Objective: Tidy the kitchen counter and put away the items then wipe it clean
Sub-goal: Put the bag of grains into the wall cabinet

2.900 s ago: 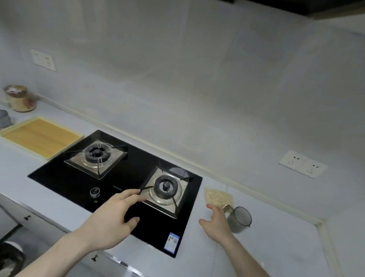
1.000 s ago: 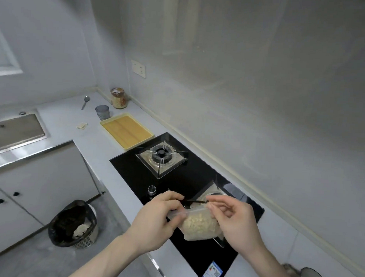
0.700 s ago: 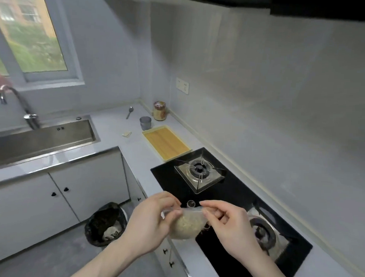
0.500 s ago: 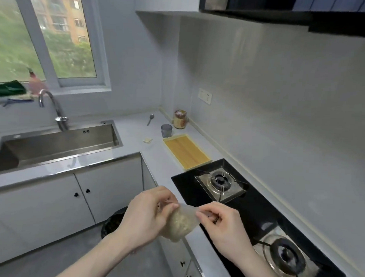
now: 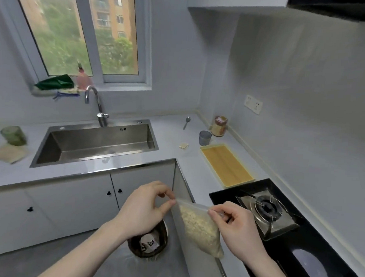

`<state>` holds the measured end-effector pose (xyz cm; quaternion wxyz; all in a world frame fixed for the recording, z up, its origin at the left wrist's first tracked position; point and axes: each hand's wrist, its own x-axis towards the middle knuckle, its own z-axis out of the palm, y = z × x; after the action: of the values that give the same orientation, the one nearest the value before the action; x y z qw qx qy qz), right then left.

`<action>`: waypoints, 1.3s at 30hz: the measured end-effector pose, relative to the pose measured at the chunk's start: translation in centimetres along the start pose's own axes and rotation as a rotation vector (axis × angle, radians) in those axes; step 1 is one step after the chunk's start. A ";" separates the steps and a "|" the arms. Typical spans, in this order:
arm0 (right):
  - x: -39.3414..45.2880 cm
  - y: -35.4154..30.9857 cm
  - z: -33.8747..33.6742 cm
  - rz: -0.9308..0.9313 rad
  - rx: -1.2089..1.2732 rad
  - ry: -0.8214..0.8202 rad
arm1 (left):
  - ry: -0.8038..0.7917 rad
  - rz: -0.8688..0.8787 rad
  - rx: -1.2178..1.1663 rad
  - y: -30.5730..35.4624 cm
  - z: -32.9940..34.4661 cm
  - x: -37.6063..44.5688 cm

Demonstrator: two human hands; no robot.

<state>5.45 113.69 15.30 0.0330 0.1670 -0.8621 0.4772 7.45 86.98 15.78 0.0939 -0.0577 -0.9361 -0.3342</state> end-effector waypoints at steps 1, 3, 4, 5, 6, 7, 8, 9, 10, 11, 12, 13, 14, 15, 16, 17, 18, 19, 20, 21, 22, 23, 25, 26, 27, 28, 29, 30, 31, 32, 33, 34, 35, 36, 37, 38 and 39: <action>1.5 0.4 0.6 0.002 0.011 -0.007 | 0.001 -0.025 0.002 -1.0 -0.2 0.7; 4.2 0.9 1.6 0.004 0.021 -0.015 | -0.012 -0.062 0.023 -2.9 -0.8 2.2; 5.9 1.3 2.3 0.011 0.024 -0.031 | -0.019 -0.084 0.039 -4.0 -1.2 3.1; 7.4 1.7 2.8 0.024 0.037 -0.049 | -0.021 -0.101 0.050 -4.8 -1.7 3.8; 9.2 1.9 3.5 0.027 0.057 -0.073 | -0.015 -0.125 0.062 -5.7 -2.2 4.7; 11.2 2.1 4.2 0.033 0.077 -0.095 | -0.003 -0.146 0.077 -6.6 -2.8 5.6; 12.8 2.2 4.9 0.037 0.082 -0.107 | 0.007 -0.167 0.089 -7.3 -3.3 6.4; 14.7 2.1 5.7 0.038 0.087 -0.119 | 0.018 -0.190 0.094 -8.2 -3.8 7.2; 16.5 2.1 6.5 0.038 0.086 -0.126 | 0.026 -0.210 0.092 -9.0 -4.4 7.8; 18.1 2.0 7.4 0.042 0.086 -0.129 | 0.031 -0.230 0.086 -10.0 -4.9 8.4; 19.3 1.9 8.2 0.050 0.087 -0.135 | 0.034 -0.250 0.079 -10.6 -5.4 8.7; 20.7 1.9 9.1 0.053 0.093 -0.144 | 0.039 -0.266 0.075 -11.6 -5.8 9.3; 21.8 1.8 9.7 0.064 0.100 -0.149 | 0.031 -0.276 0.074 -12.4 -6.1 9.8; 23.1 1.8 10.4 0.074 0.105 -0.149 | 0.022 -0.281 0.074 -13.3 -6.5 10.6; 24.5 1.6 11.2 0.082 0.109 -0.146 | 0.012 -0.288 0.071 -14.3 -7.0 11.5; 25.8 1.6 11.9 0.082 0.104 -0.141 | 0.004 -0.288 0.070 -15.4 -7.5 12.5; 27.0 1.5 12.6 0.082 0.092 -0.137 | -0.002 -0.279 0.070 -16.6 -8.0 13.7; 28.0 1.4 13.3 0.087 0.078 -0.127 | -0.008 -0.265 0.073 -17.8 -8.4 14.9; 28.8 1.3 13.9 0.099 0.072 -0.115 | -0.015 -0.253 0.072 -18.8 -8.8 16.0; 29.7 1.2 14.4 0.110 0.068 -0.094 | -0.023 -0.243 0.068 -19.7 -9.2 17.3; 30.5 1.1 14.9 0.128 0.066 -0.072 | -0.031 -0.236 0.062 -20.6 -9.5 18.4; 31.4 1.1 15.4 0.145 0.058 -0.050 | -0.038 -0.225 0.057 -21.5 -9.8 19.6; 33.0 1.2 16.1 0.191 0.037 -0.014 | -0.056 -0.192 0.052 -22.9 -10.2 21.9; 33.8 1.3 16.3 0.223 0.032 0.012 | -0.077 -0.175 0.053 -23.7 -10.4 23.0; 34.5 1.5 16.5 0.253 0.026 0.047 | -0.104 -0.158 0.054 -24.4 -10.5 24.2; 35.0 1.6 16.6 0.273 0.023 0.079 | -0.127 -0.147 0.053 -25.0 -10.6 25.2; 35.6 1.7 16.5 0.293 0.022 0.110 | -0.152 -0.131 0.051 -25.5 -10.6 26.4; 36.2 1.7 16.3 0.320 0.034 0.136 | -0.178 -0.108 0.052 -25.9 -10.6 27.6; 36.8 1.8 16.1 0.343 0.050 0.156 | -0.199 -0.085 0.061 -26.1 -10.5 28.6; 37.5 1.9 15.7 0.364 0.056 0.178 | -0.213 -0.066 0.068 -26.4 -10.5 29.8; 38.3 2.0 15.3 0.381 0.052 0.195 | -0.221 -0.052 0.073 -26.6 -10.5 30.8; 39.2 2.1 14.9 0.395 0.044 0.214 | -0.227 -0.036 0.077 -26.9 -10.4 32.1; 40.1 2.2 14.5 0.403 0.035 0.230 | -0.236 -0.027 0.081 -27.1 -10.4 33.2; 41.2 2.4 14.1 0.410 0.025 0.245 | -0.239 -0.017 0.084 -27.2 -10.4 34.4; 42.3 2.7 13.7 0.416 0.016 0.257 | -0.238 -0.007 0.088 -27.3 -10.3 35.5; 43.4 3.0 13.3 0.419 0.009 0.269 | -0.233 0.002 0.095 -27.3 -10.2 36.7; 44.7 3.4 12.9 0.417 0.001 0.277 | -0.226 0.006 0.099 -27.3 -10.0 37.8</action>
<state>-36.44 93.14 15.28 0.0519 -0.0814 -0.8649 0.4926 -32.75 61.27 14.71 -0.0085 -0.0933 -0.9559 -0.2784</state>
